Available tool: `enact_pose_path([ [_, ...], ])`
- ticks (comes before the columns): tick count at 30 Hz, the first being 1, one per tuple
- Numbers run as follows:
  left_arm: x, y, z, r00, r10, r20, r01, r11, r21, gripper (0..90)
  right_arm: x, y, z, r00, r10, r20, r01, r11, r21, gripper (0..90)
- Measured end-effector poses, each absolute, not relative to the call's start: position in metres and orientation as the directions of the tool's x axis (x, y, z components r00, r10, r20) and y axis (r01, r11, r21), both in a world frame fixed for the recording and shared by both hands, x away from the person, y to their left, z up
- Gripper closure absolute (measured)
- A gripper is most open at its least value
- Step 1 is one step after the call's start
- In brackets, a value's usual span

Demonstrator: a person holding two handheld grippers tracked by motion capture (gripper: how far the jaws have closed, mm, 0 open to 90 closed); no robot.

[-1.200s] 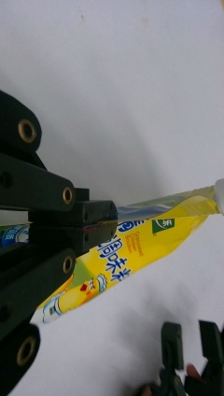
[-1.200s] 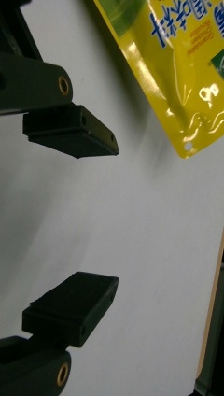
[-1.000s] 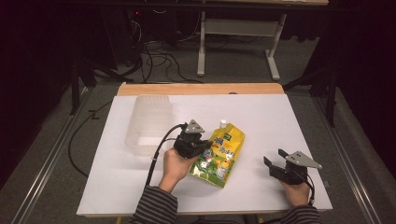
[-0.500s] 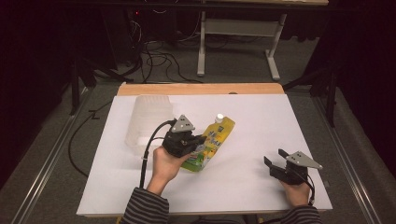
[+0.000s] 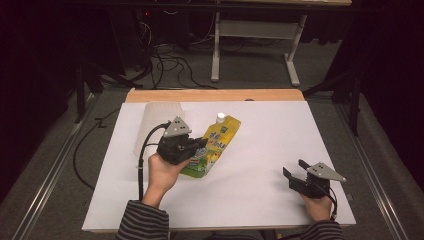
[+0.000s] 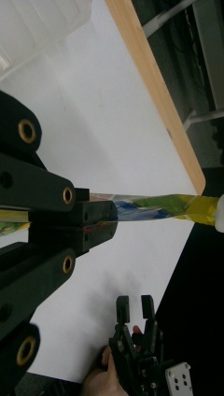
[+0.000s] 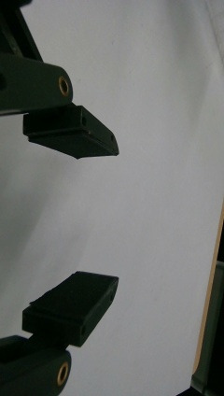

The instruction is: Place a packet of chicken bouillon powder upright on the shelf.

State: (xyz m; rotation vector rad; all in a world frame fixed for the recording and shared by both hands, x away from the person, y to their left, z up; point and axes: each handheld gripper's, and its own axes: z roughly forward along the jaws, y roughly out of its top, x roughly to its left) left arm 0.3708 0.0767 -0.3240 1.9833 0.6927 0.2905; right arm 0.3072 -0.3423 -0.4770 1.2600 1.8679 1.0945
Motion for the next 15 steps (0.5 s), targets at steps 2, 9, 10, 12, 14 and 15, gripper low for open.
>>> enact_pose_path([
  [2, 0.371, 0.079, -0.323, 0.807, 0.585, -0.084, 0.348, -0.355, 0.868, 90.0, 0.309, -0.343, -0.477, -0.348, 0.936, -0.045, 0.424, 0.2, 0.883, 32.2],
  [9, 0.372, 0.081, -0.321, 0.804, 0.589, -0.083, 0.351, -0.357, 0.866, 90.0, 0.308, -0.342, -0.477, -0.343, 0.938, -0.045, 0.422, 0.196, 0.885, 32.2],
  [10, 0.372, 0.082, -0.32, 0.803, 0.59, -0.081, 0.349, -0.356, 0.867, 90.0, 0.308, -0.342, -0.477, -0.341, 0.939, -0.039, 0.427, 0.192, 0.884, 32.2],
  [12, 0.373, 0.088, -0.316, 0.795, 0.601, -0.076, 0.345, -0.345, 0.873, 90.0, 0.308, -0.342, -0.477, -0.341, 0.939, -0.045, 0.426, 0.197, 0.883, 32.1],
  [14, 0.374, 0.093, -0.314, 0.785, 0.615, -0.077, 0.346, -0.331, 0.878, 90.0, 0.308, -0.342, -0.477, -0.338, 0.94, -0.043, 0.423, 0.193, 0.886, 32.1],
  [15, 0.374, 0.093, -0.314, 0.785, 0.615, -0.077, 0.346, -0.331, 0.878, 90.0, 0.308, -0.342, -0.477, -0.338, 0.94, -0.043, 0.423, 0.193, 0.886, 32.1],
])
